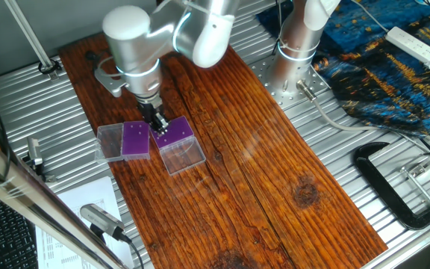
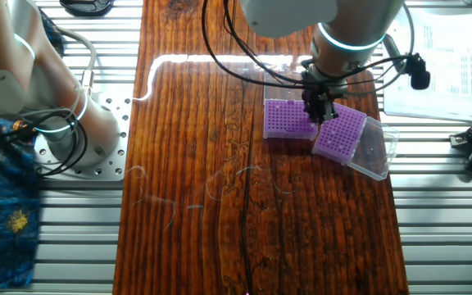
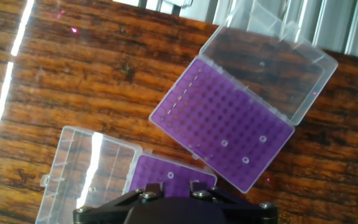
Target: Transfer all small pipette tips from one holder to another
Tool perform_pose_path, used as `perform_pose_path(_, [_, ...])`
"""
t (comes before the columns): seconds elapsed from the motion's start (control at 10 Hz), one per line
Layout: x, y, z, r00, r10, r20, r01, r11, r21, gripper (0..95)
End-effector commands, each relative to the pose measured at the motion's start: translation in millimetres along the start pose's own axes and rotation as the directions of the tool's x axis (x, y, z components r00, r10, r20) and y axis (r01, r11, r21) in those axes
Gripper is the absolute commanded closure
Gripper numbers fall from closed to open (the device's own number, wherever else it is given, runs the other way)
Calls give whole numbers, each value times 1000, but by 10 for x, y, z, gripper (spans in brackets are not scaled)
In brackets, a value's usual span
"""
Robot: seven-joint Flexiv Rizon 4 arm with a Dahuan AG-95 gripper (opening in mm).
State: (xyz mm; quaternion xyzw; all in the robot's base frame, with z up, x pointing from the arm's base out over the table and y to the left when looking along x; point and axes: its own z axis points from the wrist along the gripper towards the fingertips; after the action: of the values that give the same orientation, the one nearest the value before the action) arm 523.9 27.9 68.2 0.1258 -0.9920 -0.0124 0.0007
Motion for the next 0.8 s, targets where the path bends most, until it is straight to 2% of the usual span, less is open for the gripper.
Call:
perform_pose_path(0.1, [-5, -3, 19, 1000, 3, 2, -3, 1000, 2, 760])
perform_pose_path(0.2, [-6, -5, 39, 1000, 4, 6, -4, 1000, 2, 950])
perform_pose_path(0.3, [-18, -2, 87, 1000, 8, 20, -8, 1000, 1, 950])
perform_pose_path(0.6, [-26, 22, 102, 1000, 8, 25, -8, 1000, 1, 950])
perform_pose_path(0.7, [-32, 61, 110, 1000, 9, 28, -9, 1000, 1, 760])
perform_pose_path(0.8, [-34, 77, 114, 1000, 9, 30, -9, 1000, 3, 760])
